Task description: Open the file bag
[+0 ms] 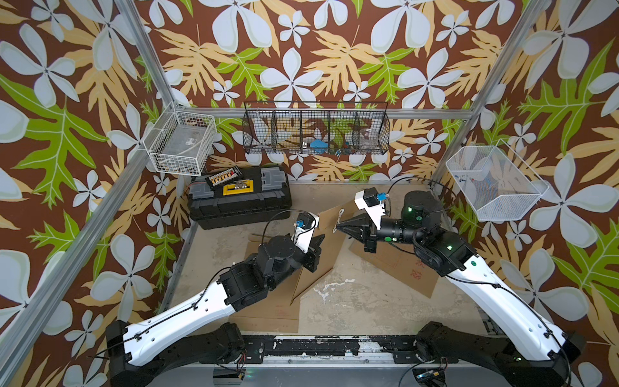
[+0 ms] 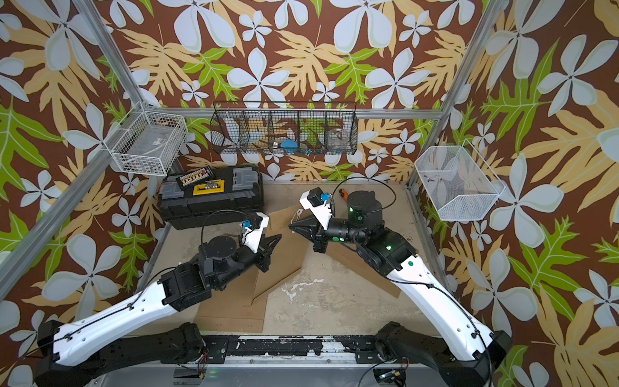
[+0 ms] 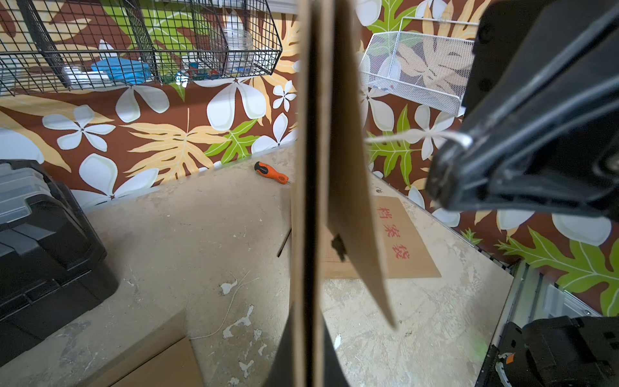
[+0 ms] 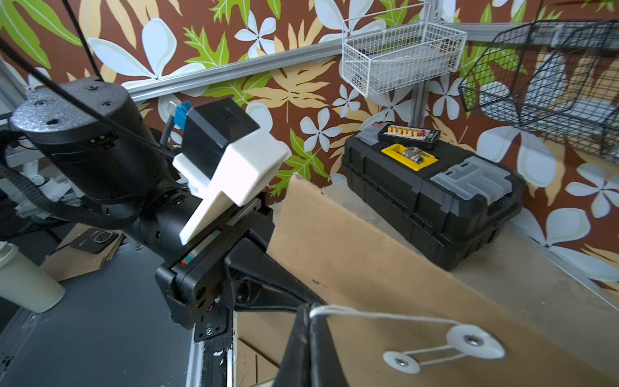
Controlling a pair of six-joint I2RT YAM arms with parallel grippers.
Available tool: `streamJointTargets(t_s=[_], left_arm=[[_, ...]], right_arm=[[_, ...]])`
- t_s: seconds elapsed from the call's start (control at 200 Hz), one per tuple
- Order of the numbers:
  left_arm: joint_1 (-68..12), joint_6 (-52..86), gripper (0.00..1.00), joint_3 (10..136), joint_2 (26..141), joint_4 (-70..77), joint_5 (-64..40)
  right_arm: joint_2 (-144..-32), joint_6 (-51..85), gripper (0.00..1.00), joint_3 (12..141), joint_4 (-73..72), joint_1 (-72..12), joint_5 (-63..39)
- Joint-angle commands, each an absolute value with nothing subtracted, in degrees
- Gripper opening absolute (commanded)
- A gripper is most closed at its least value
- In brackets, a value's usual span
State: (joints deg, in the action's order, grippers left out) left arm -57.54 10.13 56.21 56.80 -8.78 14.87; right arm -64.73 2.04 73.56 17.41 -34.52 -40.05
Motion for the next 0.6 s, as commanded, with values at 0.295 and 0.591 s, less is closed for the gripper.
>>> streamJointTargets(t_s=[0.295, 0.591], left_arm=[[-57.6, 9.0, 0.0, 58.6, 58.3, -12.8, 7.6], [-57.6, 9.2, 0.0, 58.2, 57.5, -13.7, 6.2]], right_arm=[[-64.0, -2.7, 0.0, 77.2, 22.4, -34.6, -30.0], [-62.7, -2.7, 0.0, 76.5, 22.2, -34.6, -28.1]])
